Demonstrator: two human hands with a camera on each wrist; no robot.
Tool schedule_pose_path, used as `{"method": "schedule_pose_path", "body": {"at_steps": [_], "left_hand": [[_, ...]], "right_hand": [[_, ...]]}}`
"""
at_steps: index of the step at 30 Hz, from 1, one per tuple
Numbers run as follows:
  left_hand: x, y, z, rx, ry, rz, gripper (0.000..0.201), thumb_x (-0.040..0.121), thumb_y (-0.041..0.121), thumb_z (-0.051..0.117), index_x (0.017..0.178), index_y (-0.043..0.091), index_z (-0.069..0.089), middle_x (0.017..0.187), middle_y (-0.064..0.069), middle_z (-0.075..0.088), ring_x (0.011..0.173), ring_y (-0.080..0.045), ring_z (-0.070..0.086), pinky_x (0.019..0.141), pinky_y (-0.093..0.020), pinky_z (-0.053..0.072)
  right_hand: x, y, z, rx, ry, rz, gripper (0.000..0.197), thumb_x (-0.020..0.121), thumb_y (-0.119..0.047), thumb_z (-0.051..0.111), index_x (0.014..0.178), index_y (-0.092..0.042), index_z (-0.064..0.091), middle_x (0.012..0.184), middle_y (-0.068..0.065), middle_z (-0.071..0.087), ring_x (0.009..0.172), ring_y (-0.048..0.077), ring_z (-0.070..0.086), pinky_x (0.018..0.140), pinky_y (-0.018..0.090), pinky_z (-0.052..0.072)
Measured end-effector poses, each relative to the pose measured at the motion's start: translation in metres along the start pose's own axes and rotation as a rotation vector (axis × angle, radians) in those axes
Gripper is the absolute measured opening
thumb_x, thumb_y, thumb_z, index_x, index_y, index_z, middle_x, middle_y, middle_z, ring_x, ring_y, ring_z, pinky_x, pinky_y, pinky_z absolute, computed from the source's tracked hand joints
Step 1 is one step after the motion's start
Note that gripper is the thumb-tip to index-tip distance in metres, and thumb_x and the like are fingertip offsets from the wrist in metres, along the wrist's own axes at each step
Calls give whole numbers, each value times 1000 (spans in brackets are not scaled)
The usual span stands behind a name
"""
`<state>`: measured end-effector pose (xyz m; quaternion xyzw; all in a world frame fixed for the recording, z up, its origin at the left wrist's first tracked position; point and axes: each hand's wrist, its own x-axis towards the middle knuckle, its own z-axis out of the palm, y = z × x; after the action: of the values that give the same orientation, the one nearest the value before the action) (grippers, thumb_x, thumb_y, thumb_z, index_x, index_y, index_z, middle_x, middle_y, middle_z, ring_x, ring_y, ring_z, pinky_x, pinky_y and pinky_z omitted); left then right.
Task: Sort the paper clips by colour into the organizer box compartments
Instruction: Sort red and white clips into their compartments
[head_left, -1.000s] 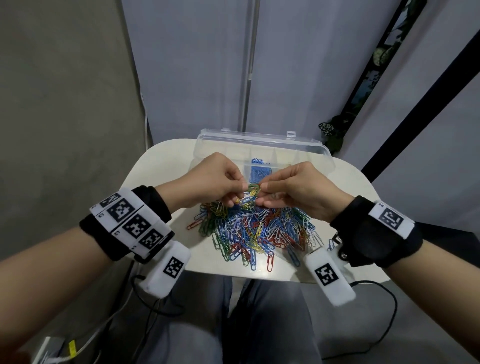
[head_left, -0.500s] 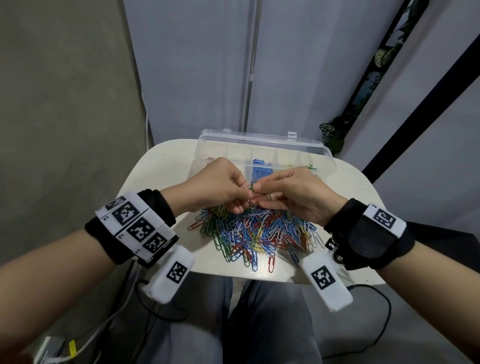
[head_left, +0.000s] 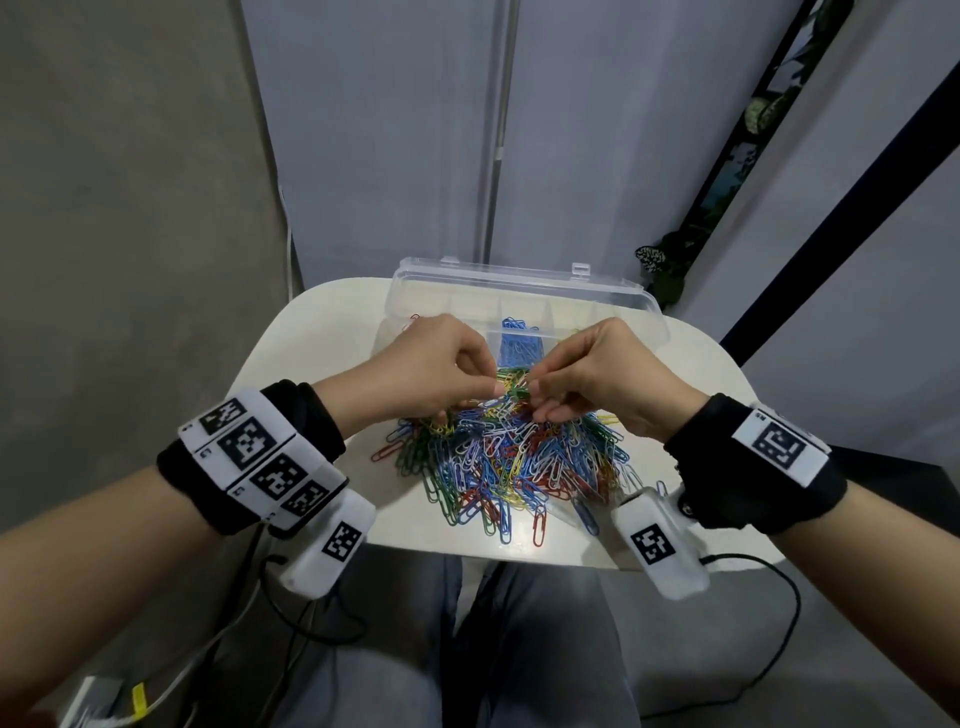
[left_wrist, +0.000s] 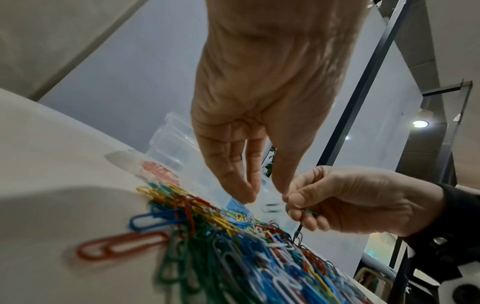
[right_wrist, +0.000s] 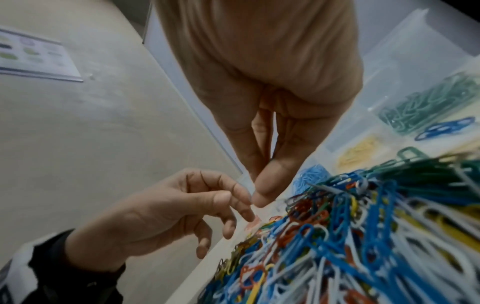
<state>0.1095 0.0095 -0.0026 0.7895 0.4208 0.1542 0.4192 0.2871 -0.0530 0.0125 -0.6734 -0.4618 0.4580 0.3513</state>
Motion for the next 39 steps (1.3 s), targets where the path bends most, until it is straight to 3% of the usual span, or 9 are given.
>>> {"method": "schedule_pose_path", "body": {"at_steps": [6, 10, 12, 16, 18, 24, 29, 34, 39], "left_hand": [[7, 0, 2, 8, 16, 29, 11, 85, 20, 73, 93, 13, 71, 80, 0, 69, 65, -14, 67, 44, -21, 49], [9, -11, -7, 138, 68, 59, 12, 82, 19, 75, 93, 14, 74, 81, 1, 70, 64, -3, 60, 46, -8, 39], [9, -15, -10, 254, 68, 81, 15, 81, 15, 76, 96, 18, 75, 79, 7, 68, 65, 2, 55, 52, -10, 37], [12, -14, -9, 379, -8, 168, 28, 81, 12, 76, 108, 19, 73, 88, 6, 67, 66, 3, 50, 61, -9, 35], [15, -12, -5, 475, -56, 230, 29, 82, 16, 75, 111, 19, 72, 95, 3, 67, 71, -2, 53, 68, -19, 42], [26, -17, 3, 649, -125, 246, 15, 83, 4, 66, 90, 15, 73, 72, 18, 46, 82, -14, 56, 70, -23, 39], [26, -14, -2, 532, -95, 216, 6, 78, 7, 74, 77, 14, 74, 71, 6, 65, 71, -10, 59, 66, -22, 40], [16, 0, -4, 57, -44, 110, 6, 80, -1, 73, 81, 4, 71, 62, -5, 69, 48, -9, 62, 49, -17, 47], [12, 13, -4, -137, -52, 114, 22, 81, -10, 68, 96, 4, 60, 62, -6, 69, 56, -21, 67, 48, -25, 51]], "right_hand": [[1, -1, -8, -34, 15, 22, 6, 78, 13, 68, 83, 16, 67, 63, 20, 68, 51, 22, 68, 47, 23, 55], [7, -1, -29, -221, 137, -9, 8, 75, 18, 67, 78, 10, 65, 65, 23, 64, 49, 25, 66, 47, 29, 57], [8, -2, -40, -268, 125, -2, 12, 76, 19, 64, 83, 9, 65, 73, 27, 66, 56, 29, 68, 56, 36, 61], [5, -5, -42, -211, 52, -10, 18, 75, 25, 60, 81, 9, 65, 68, 22, 66, 53, 25, 67, 54, 29, 59], [5, -4, -38, -170, 37, -25, 18, 74, 25, 63, 78, 8, 66, 62, 17, 65, 52, 23, 67, 55, 29, 60], [5, -1, -24, -147, 22, -43, 12, 74, 18, 68, 82, 9, 69, 62, 18, 62, 44, 17, 58, 49, 24, 55], [4, 2, -15, -90, -21, -43, 12, 76, 10, 71, 86, 4, 72, 71, 18, 62, 51, 14, 52, 50, 24, 45], [5, 3, -4, -24, -34, -80, 13, 75, 6, 74, 86, -2, 74, 68, 13, 66, 53, 12, 52, 51, 22, 43], [5, 4, -2, -7, 0, -119, 9, 76, 2, 75, 84, -1, 75, 69, 13, 66, 53, 10, 51, 49, 19, 42]]}}
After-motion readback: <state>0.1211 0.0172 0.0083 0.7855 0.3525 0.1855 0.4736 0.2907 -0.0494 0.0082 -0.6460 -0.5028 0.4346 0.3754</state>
